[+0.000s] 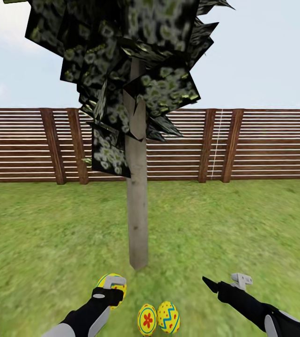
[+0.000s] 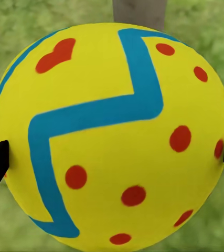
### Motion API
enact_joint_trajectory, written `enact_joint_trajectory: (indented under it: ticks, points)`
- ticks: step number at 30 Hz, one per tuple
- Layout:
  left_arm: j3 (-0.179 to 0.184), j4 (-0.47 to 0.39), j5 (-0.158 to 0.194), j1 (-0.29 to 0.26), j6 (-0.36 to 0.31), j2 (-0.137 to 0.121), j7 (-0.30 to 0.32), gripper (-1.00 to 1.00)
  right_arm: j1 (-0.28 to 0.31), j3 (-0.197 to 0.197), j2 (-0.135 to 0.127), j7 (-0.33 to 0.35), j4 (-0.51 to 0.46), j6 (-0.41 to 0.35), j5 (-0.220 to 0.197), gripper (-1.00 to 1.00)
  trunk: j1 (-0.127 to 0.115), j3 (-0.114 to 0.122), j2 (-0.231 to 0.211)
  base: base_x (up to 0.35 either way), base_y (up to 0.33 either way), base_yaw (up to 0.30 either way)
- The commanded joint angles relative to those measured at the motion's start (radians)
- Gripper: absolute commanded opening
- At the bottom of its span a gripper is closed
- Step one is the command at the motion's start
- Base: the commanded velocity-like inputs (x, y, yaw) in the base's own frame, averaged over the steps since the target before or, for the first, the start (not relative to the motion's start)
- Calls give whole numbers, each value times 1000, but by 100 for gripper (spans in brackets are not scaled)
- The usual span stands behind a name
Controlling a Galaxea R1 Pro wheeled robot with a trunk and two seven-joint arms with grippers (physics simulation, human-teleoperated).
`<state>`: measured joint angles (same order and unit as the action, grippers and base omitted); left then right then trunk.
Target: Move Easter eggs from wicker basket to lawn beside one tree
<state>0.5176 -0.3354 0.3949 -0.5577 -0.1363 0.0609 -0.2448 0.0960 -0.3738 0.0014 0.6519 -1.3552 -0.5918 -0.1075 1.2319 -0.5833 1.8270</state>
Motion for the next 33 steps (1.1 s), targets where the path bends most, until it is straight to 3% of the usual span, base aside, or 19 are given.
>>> enact_joint_trajectory:
  ticks: [1,33]
  points:
    - [9,-2,7,-1,-5,0,-8,-100,1,-3,0,2,-1,-9,-9,100,4,-4,8,0,0,0]
    - [9,-2,7,-1,-5,0,-8,-100,1,-3,0,-5,-1,-8,-9,100,127,-105,232,0,0,0]
